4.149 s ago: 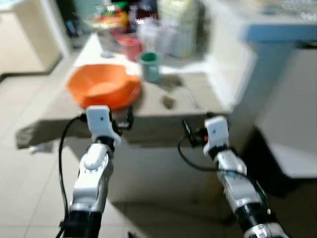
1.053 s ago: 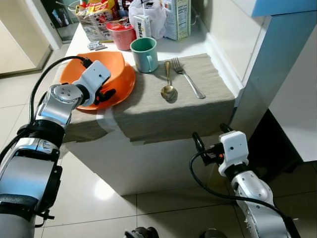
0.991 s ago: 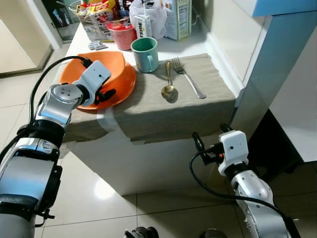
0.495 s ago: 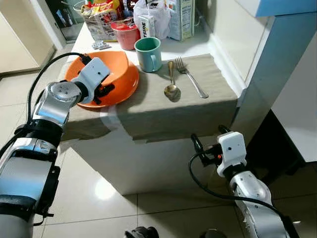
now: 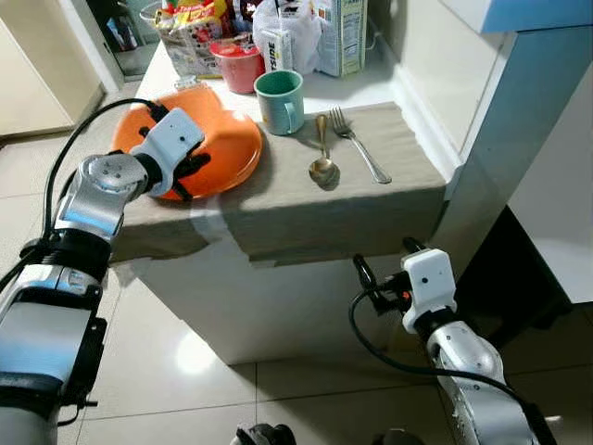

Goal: Setting the table

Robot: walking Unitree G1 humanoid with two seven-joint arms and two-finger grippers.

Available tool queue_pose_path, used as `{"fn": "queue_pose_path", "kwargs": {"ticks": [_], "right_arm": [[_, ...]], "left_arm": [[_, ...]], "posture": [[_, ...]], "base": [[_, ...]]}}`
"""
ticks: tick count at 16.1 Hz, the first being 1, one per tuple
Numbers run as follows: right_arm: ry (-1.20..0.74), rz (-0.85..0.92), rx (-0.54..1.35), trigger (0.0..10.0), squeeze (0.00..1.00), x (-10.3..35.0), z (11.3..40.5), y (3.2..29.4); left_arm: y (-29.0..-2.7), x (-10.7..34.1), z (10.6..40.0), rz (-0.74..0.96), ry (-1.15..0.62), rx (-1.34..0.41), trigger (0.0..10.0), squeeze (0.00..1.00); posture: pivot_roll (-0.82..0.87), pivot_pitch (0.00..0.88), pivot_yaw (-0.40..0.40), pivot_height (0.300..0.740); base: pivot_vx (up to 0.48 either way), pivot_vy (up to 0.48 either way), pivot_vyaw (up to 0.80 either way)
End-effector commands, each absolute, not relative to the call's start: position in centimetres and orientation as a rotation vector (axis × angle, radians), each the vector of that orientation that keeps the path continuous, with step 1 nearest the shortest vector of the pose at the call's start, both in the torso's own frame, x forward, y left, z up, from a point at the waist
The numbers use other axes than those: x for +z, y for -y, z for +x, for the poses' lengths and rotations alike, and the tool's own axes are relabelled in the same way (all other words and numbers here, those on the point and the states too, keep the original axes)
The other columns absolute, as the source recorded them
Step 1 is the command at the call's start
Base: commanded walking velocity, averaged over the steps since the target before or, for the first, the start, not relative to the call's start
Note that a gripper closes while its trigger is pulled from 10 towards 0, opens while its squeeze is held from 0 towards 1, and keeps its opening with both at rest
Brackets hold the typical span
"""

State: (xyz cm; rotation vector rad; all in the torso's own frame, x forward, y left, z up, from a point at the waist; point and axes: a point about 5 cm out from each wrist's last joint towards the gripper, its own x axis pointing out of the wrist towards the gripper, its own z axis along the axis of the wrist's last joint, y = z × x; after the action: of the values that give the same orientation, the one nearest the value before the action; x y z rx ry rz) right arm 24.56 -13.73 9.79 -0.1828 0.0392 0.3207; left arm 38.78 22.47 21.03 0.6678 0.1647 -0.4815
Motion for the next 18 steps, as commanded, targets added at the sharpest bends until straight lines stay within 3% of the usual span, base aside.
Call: {"fn": "queue_pose_path", "kwargs": {"ticks": [1, 9, 14, 15, 18], "right_arm": [[-0.05, -0.173, 0.334, 10.0, 0.0, 9.5, 24.5, 13.4], [-0.038, -0.167, 0.347, 10.0, 0.0, 9.4, 24.9, 12.8], [0.003, -0.153, 0.391, 10.0, 0.0, 9.9, 26.0, 11.5], [0.007, -0.153, 0.411, 10.0, 0.0, 9.8, 26.5, 11.2], [0.016, -0.151, 0.424, 10.0, 0.0, 10.0, 27.3, 10.9]], "left_arm": [[-23.2, 20.8, 38.4, 0.659, -0.177, -0.484, 0.0, 0.0], [-23.3, 25.4, 37.6, 0.548, 0.117, -0.364, 0.0, 0.0], [-23.9, 31.0, 34.2, 0.539, 0.376, -0.226, 0.0, 0.0], [-26.0, 33.5, 32.7, 0.554, 0.429, -0.137, 0.0, 0.0], [-28.6, 34.7, 30.5, 0.522, 0.449, -0.016, 0.0, 0.0]], "posture": [[-0.18, 0.065, 0.138, 0.736], [-0.16, 0.057, 0.129, 0.736], [-0.09, 0.026, 0.096, 0.736], [-0.05, 0.005, 0.078, 0.736], [-0.02, 0.0, 0.065, 0.736]], "base": [[0.0, 0.0, 0.0], [0.0, 0.0, 0.0], [0.0, 0.0, 0.0], [0.0, 0.0, 0.0], [0.0, 0.0, 0.0]]}}
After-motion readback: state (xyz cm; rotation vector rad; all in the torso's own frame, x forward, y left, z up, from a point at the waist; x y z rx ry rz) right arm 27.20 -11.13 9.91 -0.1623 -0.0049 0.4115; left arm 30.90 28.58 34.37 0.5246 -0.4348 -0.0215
